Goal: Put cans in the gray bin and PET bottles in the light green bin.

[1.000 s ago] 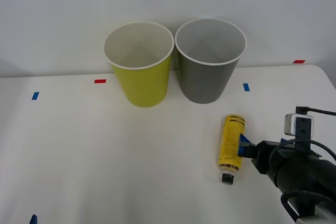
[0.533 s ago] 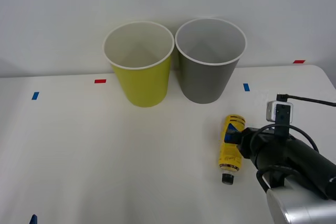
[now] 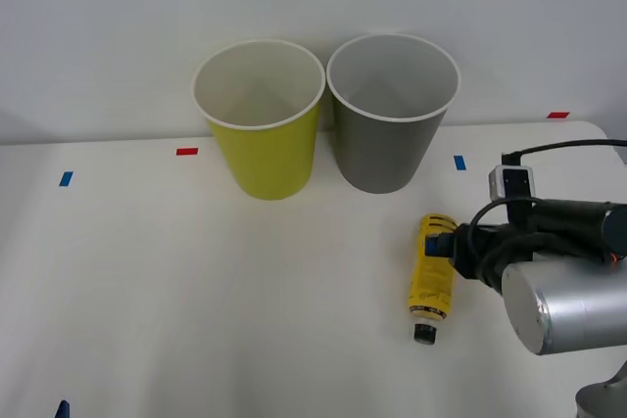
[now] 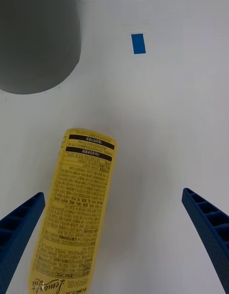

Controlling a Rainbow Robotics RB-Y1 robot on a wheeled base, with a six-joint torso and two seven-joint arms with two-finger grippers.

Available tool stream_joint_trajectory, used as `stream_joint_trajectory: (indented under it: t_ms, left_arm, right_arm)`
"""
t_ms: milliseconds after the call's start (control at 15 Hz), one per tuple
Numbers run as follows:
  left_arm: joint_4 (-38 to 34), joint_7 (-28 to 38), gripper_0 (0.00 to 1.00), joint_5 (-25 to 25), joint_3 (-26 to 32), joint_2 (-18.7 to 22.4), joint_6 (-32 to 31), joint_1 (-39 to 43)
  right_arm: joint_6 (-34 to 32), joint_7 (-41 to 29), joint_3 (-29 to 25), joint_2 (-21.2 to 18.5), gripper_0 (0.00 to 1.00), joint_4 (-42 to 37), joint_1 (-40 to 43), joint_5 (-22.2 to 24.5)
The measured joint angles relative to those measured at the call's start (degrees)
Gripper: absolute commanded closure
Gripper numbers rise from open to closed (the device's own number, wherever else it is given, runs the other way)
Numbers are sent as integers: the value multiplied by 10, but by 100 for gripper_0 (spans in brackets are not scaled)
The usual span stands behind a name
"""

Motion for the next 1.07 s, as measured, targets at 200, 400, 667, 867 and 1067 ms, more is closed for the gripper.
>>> stream_joint_trajectory:
  t_ms: [200, 400, 667, 867, 1067]
  left_arm:
    - [0, 0, 0, 0, 0, 0, 0, 0]
    - [0, 0, 0, 0, 0, 0, 0, 0]
    - [0, 0, 0, 0, 0, 0, 0, 0]
    - [0, 0, 0, 0, 0, 0, 0, 0]
    - [0, 0, 0, 0, 0, 0, 0, 0]
  right_arm:
    - [13, -9, 2, -36, 0, 0, -8, -44]
    - [16, -27, 16, -79, 0, 1, -12, -92]
    - [16, -105, 42, -125, 0, 4, -18, -140]
    - [16, -91, 38, -125, 0, 4, -19, -135]
    - [16, -79, 41, -141, 0, 8, -24, -126]
